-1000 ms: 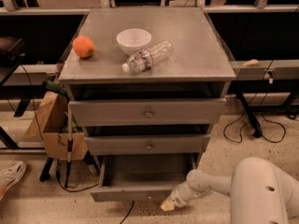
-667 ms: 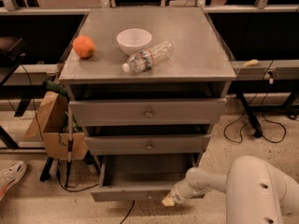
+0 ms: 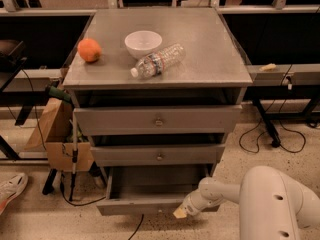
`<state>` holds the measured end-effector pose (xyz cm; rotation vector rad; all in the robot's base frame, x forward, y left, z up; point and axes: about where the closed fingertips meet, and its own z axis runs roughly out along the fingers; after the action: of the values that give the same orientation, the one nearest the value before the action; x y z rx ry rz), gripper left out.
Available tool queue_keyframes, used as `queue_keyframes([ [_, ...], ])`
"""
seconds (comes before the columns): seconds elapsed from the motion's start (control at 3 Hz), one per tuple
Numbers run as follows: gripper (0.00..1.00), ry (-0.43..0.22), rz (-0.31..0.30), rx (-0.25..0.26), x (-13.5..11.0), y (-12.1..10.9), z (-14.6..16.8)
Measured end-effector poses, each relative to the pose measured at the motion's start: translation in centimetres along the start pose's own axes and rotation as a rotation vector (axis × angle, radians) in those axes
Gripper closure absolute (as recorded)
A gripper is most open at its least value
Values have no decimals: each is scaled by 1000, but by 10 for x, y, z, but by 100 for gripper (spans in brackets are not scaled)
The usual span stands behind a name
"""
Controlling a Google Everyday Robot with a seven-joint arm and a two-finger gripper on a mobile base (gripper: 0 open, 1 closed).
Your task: Close bottom drawer
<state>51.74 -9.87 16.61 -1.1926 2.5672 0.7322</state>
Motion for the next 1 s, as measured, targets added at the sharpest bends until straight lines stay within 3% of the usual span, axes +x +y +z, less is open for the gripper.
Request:
queue_keyframes([
  [0.67, 13, -18, -19, 23, -17, -12, -1],
  [1.0, 0, -18, -19, 23, -14, -8, -2],
])
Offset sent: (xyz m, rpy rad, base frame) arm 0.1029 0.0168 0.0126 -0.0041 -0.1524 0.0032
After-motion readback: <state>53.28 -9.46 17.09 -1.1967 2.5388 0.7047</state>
